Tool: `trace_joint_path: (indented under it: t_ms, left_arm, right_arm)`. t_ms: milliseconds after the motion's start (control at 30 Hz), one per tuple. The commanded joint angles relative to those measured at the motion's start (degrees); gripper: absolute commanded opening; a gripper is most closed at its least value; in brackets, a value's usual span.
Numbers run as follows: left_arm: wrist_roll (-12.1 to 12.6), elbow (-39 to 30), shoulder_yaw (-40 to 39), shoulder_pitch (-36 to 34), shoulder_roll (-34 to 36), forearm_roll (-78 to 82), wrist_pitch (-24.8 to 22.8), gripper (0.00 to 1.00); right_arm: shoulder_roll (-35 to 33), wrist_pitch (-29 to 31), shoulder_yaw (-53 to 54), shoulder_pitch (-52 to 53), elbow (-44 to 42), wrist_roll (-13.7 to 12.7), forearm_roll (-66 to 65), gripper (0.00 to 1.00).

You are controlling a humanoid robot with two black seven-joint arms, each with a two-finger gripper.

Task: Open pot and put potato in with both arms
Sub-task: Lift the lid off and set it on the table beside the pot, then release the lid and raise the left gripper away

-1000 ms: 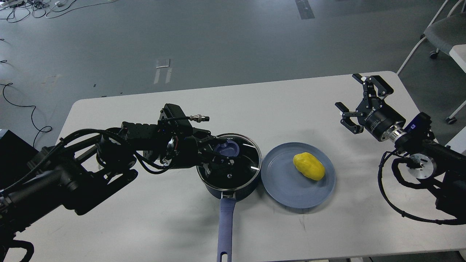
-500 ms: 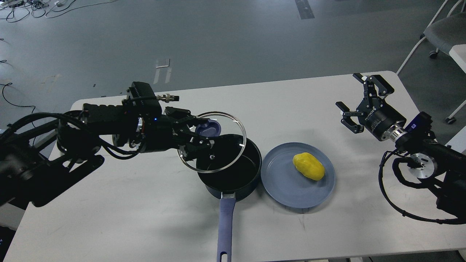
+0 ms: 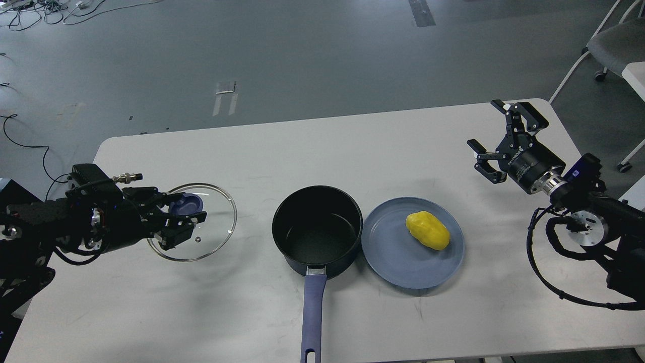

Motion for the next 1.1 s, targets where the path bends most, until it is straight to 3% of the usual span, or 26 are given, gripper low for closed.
trace_joint_path:
  t_ms: [0,333,533,633,767,967,1067]
  left_arm:
    - [0.0,2.2,-0.1,1.6,-1.6,-0.5,1.1,0.37]
    - [0.0,9.9,0.0,5.1,-8.1,-0.6,2.3,0.4]
    - [0.0,12.0,0.0,6.3,-8.5,-0.5,3.7,0.44]
    - [0.0,13.9,0.0,7.1,-9.7,-0.5,5.6,0.56]
    - [0.0,13.9,-0.1,7.6,-9.7,-0.6,5.8,0.96]
    - [0.0,12.5,-0.7,7.1,-8.5,-7.6,5.6,0.98]
    - [0.0,8.0,-0.8,4.6,-4.3,-17.3,4.2,0.98]
  right_arm:
    - [0.0,0.0,0.0,0.0,0.0,0.0,0.0,1.0]
    - [-0.1,0.0,0.0,-0.1,0.0,0.0,0.0,1.0]
    - [-0.2,0.0,0.0,-0.1,0.0,0.0,0.0,1.0]
    - [-0.1,0.0,0.0,-0.3,0.0,0.0,-0.1,1.0]
    - [-0.1,0.0,0.0,-0.2,0.0,0.0,0.0,1.0]
    - [-0.3,0.0,0.0,0.1,0.1,0.0,0.0,1.0]
    - [-2.1,0.0,0.0,0.1,0.6,0.0,0.0,1.0]
